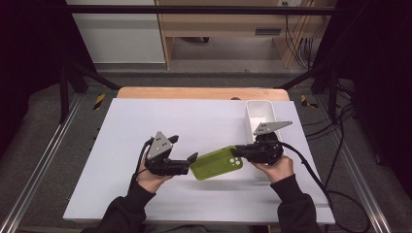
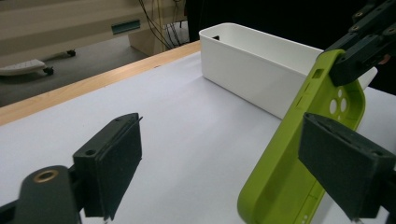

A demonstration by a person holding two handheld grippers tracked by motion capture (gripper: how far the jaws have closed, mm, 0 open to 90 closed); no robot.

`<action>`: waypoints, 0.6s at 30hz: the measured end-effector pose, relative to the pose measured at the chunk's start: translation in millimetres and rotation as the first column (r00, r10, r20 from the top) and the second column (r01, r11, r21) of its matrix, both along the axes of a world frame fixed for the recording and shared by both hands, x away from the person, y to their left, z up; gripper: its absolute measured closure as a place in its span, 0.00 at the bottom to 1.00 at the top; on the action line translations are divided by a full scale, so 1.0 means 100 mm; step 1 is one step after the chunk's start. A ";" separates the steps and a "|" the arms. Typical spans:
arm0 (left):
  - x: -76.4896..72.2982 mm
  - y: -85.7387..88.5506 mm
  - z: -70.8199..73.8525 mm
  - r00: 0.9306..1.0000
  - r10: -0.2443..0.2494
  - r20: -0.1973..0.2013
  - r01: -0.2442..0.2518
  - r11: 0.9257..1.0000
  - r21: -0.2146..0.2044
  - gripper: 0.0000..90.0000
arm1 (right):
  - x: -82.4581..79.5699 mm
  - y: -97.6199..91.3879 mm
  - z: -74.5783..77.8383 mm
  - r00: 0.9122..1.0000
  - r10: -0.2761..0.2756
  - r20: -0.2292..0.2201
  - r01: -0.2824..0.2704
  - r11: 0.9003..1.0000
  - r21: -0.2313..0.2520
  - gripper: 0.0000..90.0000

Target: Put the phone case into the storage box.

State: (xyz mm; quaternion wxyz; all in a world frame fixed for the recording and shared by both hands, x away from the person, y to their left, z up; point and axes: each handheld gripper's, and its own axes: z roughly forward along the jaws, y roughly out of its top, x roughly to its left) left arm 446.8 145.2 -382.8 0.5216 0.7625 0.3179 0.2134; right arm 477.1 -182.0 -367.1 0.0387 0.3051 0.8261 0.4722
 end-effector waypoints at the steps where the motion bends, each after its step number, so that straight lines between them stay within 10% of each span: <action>1: 0.01 0.02 0.00 1.000 0.003 -0.002 -0.003 1.000 -0.007 0.13 | 0.00 -0.01 0.01 1.000 -0.002 0.005 0.002 1.000 -0.001 0.89; 18: 0.03 0.35 -0.06 0.999 0.042 0.008 -0.042 0.995 -0.087 0.05 | -0.07 -0.14 0.18 0.997 -0.028 0.077 0.029 0.999 -0.020 0.89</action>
